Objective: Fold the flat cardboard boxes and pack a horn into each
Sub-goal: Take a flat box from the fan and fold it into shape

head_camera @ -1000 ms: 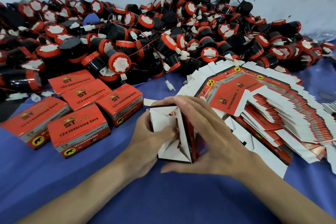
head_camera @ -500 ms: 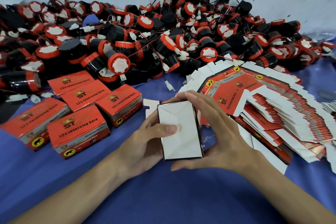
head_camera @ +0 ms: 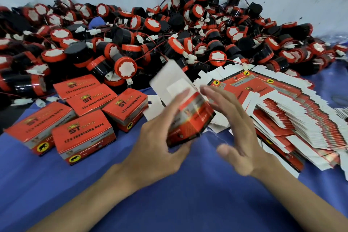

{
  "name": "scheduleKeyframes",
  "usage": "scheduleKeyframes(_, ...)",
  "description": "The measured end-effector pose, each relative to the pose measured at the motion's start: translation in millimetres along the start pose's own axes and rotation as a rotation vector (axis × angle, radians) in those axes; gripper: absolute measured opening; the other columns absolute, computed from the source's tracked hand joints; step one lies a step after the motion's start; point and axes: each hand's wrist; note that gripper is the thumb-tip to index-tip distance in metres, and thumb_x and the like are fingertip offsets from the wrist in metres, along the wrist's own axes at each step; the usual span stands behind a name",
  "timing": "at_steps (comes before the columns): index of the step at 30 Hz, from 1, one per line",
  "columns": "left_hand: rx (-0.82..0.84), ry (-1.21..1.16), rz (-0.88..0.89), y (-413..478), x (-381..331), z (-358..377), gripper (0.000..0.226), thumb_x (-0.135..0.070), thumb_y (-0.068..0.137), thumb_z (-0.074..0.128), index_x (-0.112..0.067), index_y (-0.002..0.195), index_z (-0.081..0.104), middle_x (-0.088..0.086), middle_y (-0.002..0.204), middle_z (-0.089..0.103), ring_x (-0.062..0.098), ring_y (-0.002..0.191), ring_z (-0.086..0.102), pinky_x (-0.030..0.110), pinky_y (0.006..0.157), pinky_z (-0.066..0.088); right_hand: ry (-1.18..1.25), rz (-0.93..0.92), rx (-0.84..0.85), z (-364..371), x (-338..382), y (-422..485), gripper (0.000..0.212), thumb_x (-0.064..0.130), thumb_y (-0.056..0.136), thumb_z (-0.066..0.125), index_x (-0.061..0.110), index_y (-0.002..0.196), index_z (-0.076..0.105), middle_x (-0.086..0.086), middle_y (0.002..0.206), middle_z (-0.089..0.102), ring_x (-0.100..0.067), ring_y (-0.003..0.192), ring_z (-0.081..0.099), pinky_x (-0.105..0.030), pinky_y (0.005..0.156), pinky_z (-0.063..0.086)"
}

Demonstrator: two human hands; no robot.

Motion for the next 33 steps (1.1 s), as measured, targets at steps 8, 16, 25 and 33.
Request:
scheduleKeyframes(8, 0.094, 0.743, 0.295, -1, 22, -4, 0.088, -0.035, 0.074, 0.063, 0.003, 0.144, 0.025, 0.004, 0.104, 0.062, 0.023, 0.095, 0.057, 0.04, 0.09, 0.042, 0.353, 0.513, -0.021, 21, -1, 6, 0.054, 0.031, 0.088, 0.063, 0.04, 0.134, 0.037, 0.016, 0.112, 0.064, -0.004, 0.102, 0.063, -0.019, 0.079, 0.051)
scheduleKeyframes(16, -0.283, 0.36, -0.014, 0, 25, -8, 0.062, -0.039, 0.078, 0.059, -0.004, 0.124, 0.038, 0.007, 0.132, 0.031, 0.026, 0.131, 0.03, 0.034, 0.11, 0.025, 0.067, 0.552, -0.066, 20, -25, 21, 0.037, -0.016, 0.087, 0.049, 0.008, 0.113, 0.061, 0.003, 0.094, 0.068, 0.01, 0.082, 0.063, -0.005, 0.071, 0.045)
scheduleKeyframes(25, -0.156, 0.64, -0.063, -1, 24, -9, 0.054, -0.059, 0.087, 0.045, -0.011, 0.095, 0.069, 0.014, 0.117, 0.05, 0.026, 0.106, 0.039, 0.044, 0.083, 0.045, -0.135, 0.436, 0.333, 73, -59, 158, 0.066, 0.048, 0.087, 0.063, 0.015, 0.139, 0.042, -0.008, 0.131, 0.05, -0.019, 0.105, 0.057, -0.023, 0.092, 0.048)
scheduleKeyframes(33, -0.163, 0.606, -0.092, -1, 26, -10, 0.06, -0.062, 0.088, 0.039, -0.011, 0.092, 0.071, 0.007, 0.117, 0.042, 0.023, 0.106, 0.039, 0.033, 0.082, 0.041, -0.329, 0.387, 0.124, 109, -63, 163, 0.033, 0.035, 0.09, 0.059, 0.011, 0.113, 0.052, -0.005, 0.106, 0.06, -0.026, 0.096, 0.057, -0.043, 0.08, 0.048)
Point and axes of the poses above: each hand's wrist, its own y-axis towards the middle knuckle, its own z-axis out of the palm, x = y × z
